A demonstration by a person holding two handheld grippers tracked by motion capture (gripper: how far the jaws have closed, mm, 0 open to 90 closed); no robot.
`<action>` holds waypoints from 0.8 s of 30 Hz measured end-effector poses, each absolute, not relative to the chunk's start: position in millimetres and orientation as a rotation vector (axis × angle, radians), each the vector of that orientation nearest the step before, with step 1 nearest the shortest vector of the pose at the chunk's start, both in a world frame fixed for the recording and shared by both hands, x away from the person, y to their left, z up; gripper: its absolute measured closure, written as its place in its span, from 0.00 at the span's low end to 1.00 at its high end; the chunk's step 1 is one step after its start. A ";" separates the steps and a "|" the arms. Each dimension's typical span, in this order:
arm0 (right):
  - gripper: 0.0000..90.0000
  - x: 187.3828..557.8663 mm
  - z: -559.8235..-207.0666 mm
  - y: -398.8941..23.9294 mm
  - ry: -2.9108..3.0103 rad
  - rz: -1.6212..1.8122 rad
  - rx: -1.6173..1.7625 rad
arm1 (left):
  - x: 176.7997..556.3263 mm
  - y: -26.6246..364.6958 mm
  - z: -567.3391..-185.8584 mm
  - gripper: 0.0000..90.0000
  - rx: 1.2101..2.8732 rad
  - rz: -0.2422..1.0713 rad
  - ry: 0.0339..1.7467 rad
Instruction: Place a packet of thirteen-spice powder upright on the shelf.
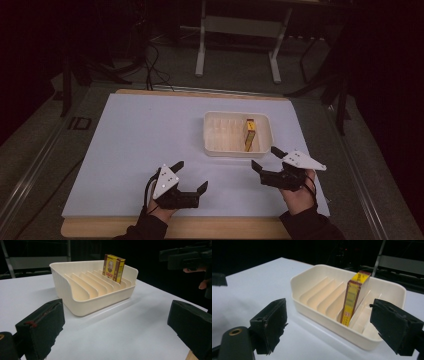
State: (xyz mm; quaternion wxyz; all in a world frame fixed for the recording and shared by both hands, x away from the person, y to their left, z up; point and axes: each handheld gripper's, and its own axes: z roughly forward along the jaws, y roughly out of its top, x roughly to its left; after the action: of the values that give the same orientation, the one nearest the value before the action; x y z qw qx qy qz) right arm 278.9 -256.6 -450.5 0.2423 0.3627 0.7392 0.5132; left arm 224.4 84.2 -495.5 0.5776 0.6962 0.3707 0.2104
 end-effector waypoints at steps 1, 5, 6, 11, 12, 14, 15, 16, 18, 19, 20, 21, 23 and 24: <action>0.15 277.5 -451.4 -257.7 2.025 1.399 0.989 | 224.3 84.2 -495.5 0.02 1.626 0.491 0.868; 0.15 272.5 -454.0 -262.5 2.030 1.396 0.990 | 224.5 84.6 -495.5 0.02 1.624 0.490 0.868; 0.15 271.5 -454.5 -263.6 2.034 1.396 0.986 | 224.5 84.6 -495.6 0.02 1.627 0.491 0.867; 0.15 265.8 -458.2 -267.9 2.050 1.371 0.970 | 223.9 84.2 -495.4 0.02 1.633 0.492 0.858; 0.15 264.5 -459.7 -268.3 2.054 1.357 0.966 | 223.7 84.0 -495.4 0.02 1.633 0.493 0.858; 0.15 262.8 -462.7 -270.1 2.069 1.342 0.969 | 223.4 83.8 -495.4 0.02 1.634 0.492 0.853; 0.15 262.1 -464.1 -271.1 2.072 1.338 0.975 | 223.3 83.6 -495.5 0.02 1.635 0.491 0.852; 0.15 261.6 -465.3 -272.3 2.072 1.334 0.976 | 223.2 83.6 -495.7 0.02 1.638 0.491 0.851; 0.15 261.1 -467.3 -275.0 2.086 1.333 0.986 | 223.1 83.6 -495.8 0.02 1.639 0.488 0.850; 0.16 260.5 -468.1 -276.5 2.088 1.329 0.988 | 223.0 83.6 -495.8 0.02 1.640 0.490 0.850; 0.16 260.1 -469.1 -278.0 2.091 1.328 0.988 | 222.9 83.7 -495.8 0.02 1.638 0.490 0.850; 0.16 259.9 -470.0 -279.6 2.097 1.327 0.991 | 222.9 84.0 -495.8 0.02 1.638 0.489 0.850; 0.16 258.6 -472.1 -283.3 2.105 1.331 0.994 | 223.1 84.5 -496.0 0.02 1.637 0.491 0.849; 0.16 258.1 -473.5 -285.0 2.113 1.323 0.994 | 223.1 84.5 -496.0 0.02 1.637 0.491 0.849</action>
State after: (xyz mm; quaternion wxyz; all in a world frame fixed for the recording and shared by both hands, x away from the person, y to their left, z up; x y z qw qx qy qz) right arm 258.1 -285.0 -473.5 0.2269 0.3606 0.7667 0.4803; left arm 223.1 84.5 -496.0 0.5784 0.6999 0.3629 0.2098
